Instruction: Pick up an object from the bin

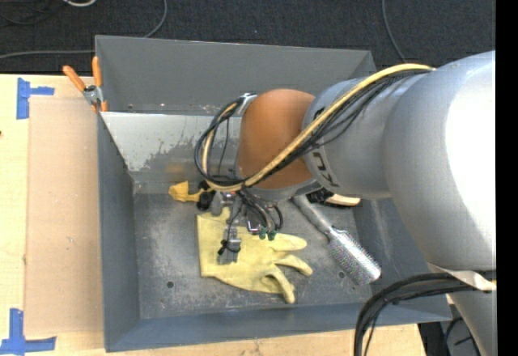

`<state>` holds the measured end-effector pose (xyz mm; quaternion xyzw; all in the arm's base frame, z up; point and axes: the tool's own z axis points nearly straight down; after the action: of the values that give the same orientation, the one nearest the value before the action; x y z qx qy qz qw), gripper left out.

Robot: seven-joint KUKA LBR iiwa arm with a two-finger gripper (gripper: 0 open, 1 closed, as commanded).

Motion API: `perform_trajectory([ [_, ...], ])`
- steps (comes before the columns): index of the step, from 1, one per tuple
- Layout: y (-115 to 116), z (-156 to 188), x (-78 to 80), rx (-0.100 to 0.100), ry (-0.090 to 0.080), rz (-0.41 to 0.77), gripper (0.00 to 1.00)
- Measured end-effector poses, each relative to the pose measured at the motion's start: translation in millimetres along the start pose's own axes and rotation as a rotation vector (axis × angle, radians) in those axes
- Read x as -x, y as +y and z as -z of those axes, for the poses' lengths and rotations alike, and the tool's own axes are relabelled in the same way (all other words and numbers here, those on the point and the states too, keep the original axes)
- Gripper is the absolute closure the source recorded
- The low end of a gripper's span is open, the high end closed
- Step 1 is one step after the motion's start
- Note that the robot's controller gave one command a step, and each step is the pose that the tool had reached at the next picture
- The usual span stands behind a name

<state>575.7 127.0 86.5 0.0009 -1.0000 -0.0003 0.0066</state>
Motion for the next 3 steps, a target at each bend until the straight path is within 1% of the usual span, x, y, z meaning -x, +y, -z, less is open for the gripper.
perform_trajectory([
  [1, -27, 22, 31.2, 0.001, -0.028, -0.051, 0.00],
  [2, -16, -16, 0.9, 0.001, -0.002, -0.028, 0.00],
  [3, -25, -16, 24.4, 0.002, -0.024, -0.068, 0.00],
])
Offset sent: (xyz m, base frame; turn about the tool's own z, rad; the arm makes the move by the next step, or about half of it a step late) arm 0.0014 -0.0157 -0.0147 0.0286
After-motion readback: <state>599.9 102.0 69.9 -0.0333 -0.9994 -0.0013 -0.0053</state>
